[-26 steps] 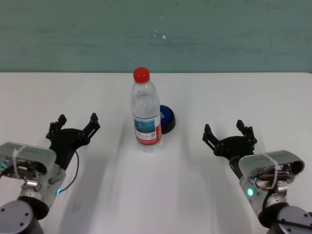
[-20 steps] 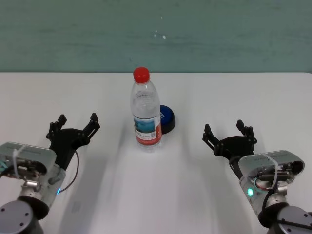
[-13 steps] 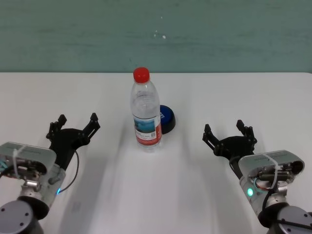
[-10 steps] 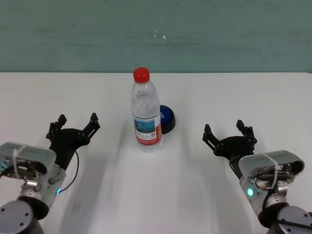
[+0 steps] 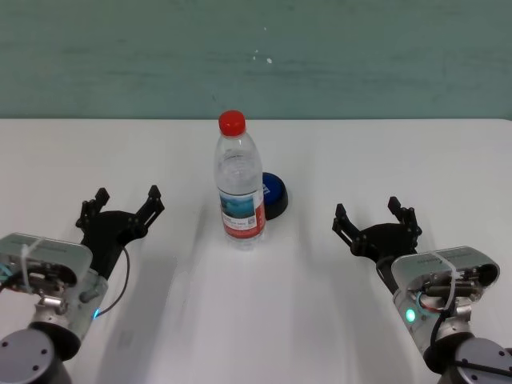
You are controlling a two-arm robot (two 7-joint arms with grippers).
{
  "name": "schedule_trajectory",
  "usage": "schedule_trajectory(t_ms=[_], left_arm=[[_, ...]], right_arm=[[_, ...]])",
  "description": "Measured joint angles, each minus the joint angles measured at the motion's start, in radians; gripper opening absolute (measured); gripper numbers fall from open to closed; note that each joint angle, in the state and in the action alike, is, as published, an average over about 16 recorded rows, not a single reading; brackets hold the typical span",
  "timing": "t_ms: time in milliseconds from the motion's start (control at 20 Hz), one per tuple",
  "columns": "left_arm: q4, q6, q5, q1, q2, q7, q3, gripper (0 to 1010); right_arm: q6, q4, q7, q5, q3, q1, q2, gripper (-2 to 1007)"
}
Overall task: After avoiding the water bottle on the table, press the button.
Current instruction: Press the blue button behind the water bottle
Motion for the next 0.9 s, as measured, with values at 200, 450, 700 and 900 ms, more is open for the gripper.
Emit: schedule_trajectory(t_ms=[200, 450, 700, 900], left_arm=[[0.000, 0.000, 0.000, 0.000, 0.000, 0.000, 0.000, 1010], [0.000, 0.000, 0.000, 0.000, 0.000, 0.000, 0.000, 1010], [0.000, 0.000, 0.000, 0.000, 0.000, 0.000, 0.000, 1010], [0.000, 0.000, 0.000, 0.000, 0.000, 0.000, 0.000, 1010]], right_arm=[[0.000, 0.000, 0.000, 0.000, 0.000, 0.000, 0.000, 1004], [0.000, 0.000, 0.000, 0.000, 0.000, 0.000, 0.000, 1004], [0.000, 0.000, 0.000, 0.000, 0.000, 0.000, 0.000, 1004], [0.000, 0.000, 0.000, 0.000, 0.000, 0.000, 0.000, 1004]])
